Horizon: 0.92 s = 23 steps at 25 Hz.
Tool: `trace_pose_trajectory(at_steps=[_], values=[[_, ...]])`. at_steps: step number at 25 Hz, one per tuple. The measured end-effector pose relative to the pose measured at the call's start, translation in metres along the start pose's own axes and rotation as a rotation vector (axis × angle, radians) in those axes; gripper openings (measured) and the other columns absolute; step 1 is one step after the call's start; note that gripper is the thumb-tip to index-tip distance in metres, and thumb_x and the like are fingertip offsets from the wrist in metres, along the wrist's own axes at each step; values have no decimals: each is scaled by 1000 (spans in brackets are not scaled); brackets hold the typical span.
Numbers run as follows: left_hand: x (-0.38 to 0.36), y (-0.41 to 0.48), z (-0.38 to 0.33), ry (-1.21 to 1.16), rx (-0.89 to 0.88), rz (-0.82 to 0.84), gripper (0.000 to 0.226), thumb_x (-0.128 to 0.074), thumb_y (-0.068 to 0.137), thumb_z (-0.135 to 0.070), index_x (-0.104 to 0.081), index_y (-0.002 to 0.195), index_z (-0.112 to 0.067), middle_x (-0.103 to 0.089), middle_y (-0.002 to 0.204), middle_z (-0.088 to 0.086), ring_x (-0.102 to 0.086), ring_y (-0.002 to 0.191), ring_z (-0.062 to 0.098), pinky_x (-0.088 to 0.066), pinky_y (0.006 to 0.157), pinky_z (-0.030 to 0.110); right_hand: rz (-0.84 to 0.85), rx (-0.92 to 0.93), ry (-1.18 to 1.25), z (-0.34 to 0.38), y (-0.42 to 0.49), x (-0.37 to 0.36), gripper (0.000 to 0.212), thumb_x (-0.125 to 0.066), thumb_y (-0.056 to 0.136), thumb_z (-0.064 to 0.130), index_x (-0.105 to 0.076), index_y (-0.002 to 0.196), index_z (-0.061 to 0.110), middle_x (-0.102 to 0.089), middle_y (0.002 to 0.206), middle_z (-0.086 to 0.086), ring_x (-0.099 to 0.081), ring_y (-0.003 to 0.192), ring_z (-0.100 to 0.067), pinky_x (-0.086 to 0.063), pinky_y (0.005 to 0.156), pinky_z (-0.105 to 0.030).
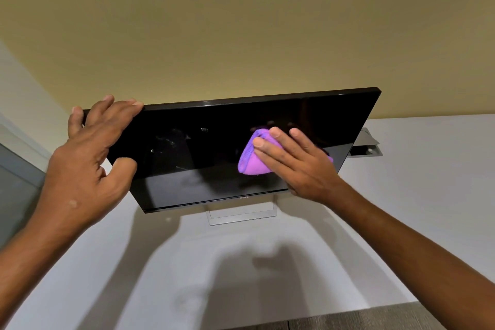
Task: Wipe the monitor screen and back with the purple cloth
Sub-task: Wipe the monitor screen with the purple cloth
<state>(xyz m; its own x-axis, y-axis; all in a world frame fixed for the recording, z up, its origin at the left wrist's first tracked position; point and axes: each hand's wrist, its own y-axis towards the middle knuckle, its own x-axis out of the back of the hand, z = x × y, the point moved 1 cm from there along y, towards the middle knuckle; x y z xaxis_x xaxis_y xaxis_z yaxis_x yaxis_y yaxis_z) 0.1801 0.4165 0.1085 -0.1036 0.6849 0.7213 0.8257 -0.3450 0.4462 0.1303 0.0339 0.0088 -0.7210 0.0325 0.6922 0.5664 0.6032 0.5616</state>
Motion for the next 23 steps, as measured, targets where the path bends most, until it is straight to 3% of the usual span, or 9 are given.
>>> trace_pose_trajectory(at_steps=[3,9,11,15,18,23], values=[[0,-1,0,-30,-3,5,80,-46,79,-4,-52,156,-20,-51,162,-6,-23,163,8,3,136,36,-58,-230,-41,-20,-17,8,66,-69,95,7,-48,158,3,-40,168,-15,-32,157,-45,-30,126,-63],[0,0,0,-44,-3,-25,79,-48,78,-4,-55,155,-22,-53,161,-5,-26,162,9,2,135,29,-162,-793,123,-39,-38,13,65,-55,107,9,-26,161,-13,-21,169,-35,-12,158,-58,-12,131,-65],[-1,0,-1,-46,-8,-30,79,-48,78,-3,-55,155,-21,-53,160,-6,-27,162,9,1,135,31,-211,-882,235,-32,-27,9,65,-53,107,5,-21,161,-16,-15,170,-38,-5,159,-59,-11,130,-68],[0,0,1,-46,1,-15,81,-48,78,-3,-53,156,-23,-52,161,-6,-24,163,8,1,136,32,-235,-863,307,-10,7,0,68,-52,109,9,-15,161,-14,-8,170,-38,-1,157,-62,-11,128,-71],[0,0,1,-44,15,-19,81,-48,78,-5,-53,157,-25,-53,161,-4,-24,163,8,-1,136,37,-212,-743,293,15,36,-8,68,-54,109,17,-21,160,-12,-12,170,-29,-3,156,-63,-8,130,-68],[-2,-2,-2,-65,37,-31,80,-47,79,-5,-54,156,-24,-53,162,-5,-23,163,7,-1,137,41,-208,-496,209,61,82,-20,72,-70,101,11,-33,159,-7,-23,168,-23,-2,161,-48,-13,130,-64]])
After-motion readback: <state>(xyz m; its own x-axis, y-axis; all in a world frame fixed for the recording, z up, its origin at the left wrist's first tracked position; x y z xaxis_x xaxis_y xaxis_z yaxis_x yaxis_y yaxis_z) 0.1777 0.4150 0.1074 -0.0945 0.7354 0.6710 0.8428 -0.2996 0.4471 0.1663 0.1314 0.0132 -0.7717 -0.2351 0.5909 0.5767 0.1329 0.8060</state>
